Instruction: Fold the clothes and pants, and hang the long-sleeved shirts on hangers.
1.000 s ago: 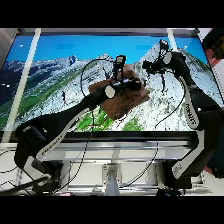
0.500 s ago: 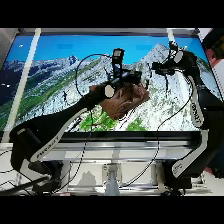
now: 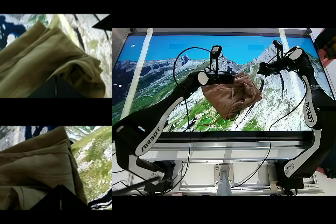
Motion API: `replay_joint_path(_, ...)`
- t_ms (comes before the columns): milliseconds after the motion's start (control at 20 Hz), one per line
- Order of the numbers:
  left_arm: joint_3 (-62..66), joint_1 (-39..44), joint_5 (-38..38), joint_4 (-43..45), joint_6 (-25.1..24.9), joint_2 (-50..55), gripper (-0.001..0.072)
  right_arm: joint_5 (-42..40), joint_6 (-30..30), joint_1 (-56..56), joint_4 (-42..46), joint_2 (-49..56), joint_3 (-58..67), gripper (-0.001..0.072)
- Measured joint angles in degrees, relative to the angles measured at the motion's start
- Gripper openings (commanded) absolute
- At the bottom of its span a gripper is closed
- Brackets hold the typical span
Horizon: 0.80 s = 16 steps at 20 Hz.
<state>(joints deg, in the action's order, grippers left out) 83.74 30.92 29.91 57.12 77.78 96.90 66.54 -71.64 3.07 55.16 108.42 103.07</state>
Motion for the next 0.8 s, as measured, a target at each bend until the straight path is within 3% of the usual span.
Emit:
replay_joint_path(50, 0.0, -0.2, 2.9, 0.8, 1.8, 0.9, 0.0027, 0.2, 0.5, 0.0, -0.2, 0.0, 0.0, 0.0292)
replay_joint_path(100, 0.0, -0.2, 5.7, 1.4, 3.2, 1.7, 0.0027, 0.1, 0.9, 0.0, 0.0, 0.0, 0.0, 0.0387)
replay_joint_path(450, 0.0, 3.8, 13.6, 4.0, 6.3, 5.7, 0.0027, -0.2, -1.2, 1.1, 5.5, 1.6, 0.1, 0.0387)
replay_joint_path(800, 0.0, 9.1, 20.3, 4.3, 5.9, 6.4, 0.0028, 9.2, -2.1, 4.8, -0.9, 9.4, 0.2, 0.0572)
